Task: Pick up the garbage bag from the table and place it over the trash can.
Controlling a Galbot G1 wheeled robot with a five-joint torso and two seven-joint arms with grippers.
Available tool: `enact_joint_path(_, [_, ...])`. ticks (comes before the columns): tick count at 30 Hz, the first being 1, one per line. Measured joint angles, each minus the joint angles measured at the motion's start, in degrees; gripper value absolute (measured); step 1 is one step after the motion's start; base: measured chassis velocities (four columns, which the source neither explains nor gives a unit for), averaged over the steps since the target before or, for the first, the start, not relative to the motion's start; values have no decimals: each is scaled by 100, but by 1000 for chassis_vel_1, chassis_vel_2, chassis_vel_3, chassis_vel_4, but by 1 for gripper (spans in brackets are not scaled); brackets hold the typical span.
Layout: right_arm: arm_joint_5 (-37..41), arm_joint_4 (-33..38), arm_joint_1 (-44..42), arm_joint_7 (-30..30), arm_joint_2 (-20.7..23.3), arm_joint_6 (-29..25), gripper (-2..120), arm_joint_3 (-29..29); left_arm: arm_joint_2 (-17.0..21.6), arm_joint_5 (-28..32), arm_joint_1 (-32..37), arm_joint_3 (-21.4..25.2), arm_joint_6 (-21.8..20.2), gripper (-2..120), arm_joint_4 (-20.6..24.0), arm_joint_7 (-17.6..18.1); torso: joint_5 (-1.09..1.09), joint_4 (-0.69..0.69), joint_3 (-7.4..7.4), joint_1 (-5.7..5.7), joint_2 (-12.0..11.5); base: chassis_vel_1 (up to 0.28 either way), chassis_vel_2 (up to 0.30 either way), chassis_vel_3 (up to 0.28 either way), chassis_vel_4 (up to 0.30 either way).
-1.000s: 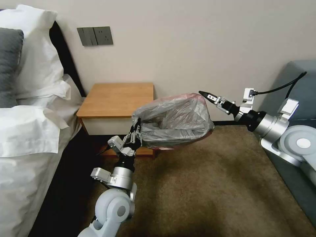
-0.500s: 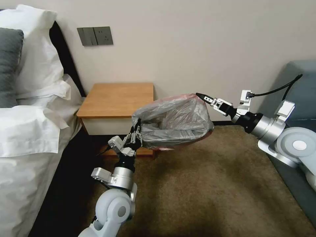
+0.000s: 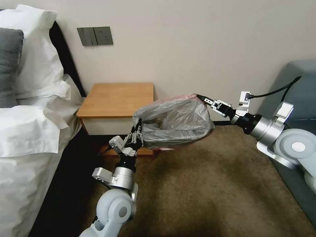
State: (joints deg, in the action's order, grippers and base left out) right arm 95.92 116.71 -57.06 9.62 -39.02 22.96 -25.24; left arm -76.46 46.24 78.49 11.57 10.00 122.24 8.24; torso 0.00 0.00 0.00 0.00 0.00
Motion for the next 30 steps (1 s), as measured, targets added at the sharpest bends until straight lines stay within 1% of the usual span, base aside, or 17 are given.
enact_joint_path(11, [138,18,57,-148,-159,-69,0,-9,-9,-33,10,-47,-10,10,-11,-16,0,0,0,0,0,0,0,0,0])
enact_joint_path(14, [202,12,104,-244,-222,-89,0,6,-9,-64,19,-60,-11,10,-14,-37,0,0,0,0,0,0,0,0,0])
enact_joint_path(17, [328,-45,211,-541,-264,-101,0,77,-9,-119,37,-70,-8,10,-17,-96,0,0,0,0,0,0,0,0,0])
enact_joint_path(18, [328,-45,211,-541,-264,-101,0,77,-9,-119,37,-70,-8,10,-17,-96,0,0,0,0,0,0,0,0,0])
enact_joint_path(21, [331,-172,346,-910,-238,-87,0,173,-5,-124,42,-71,-1,10,-6,-114,0,0,0,0,0,0,0,0,0])
enact_joint_path(23, [321,-224,376,-965,-206,-68,0,189,-3,-118,42,-69,2,10,5,-115,0,0,0,0,0,0,0,0,0])
enact_joint_path(30, [147,-473,389,-816,4,55,0,243,-15,73,30,-37,-3,10,14,-117,0,0,0,0,0,0,0,0,0])
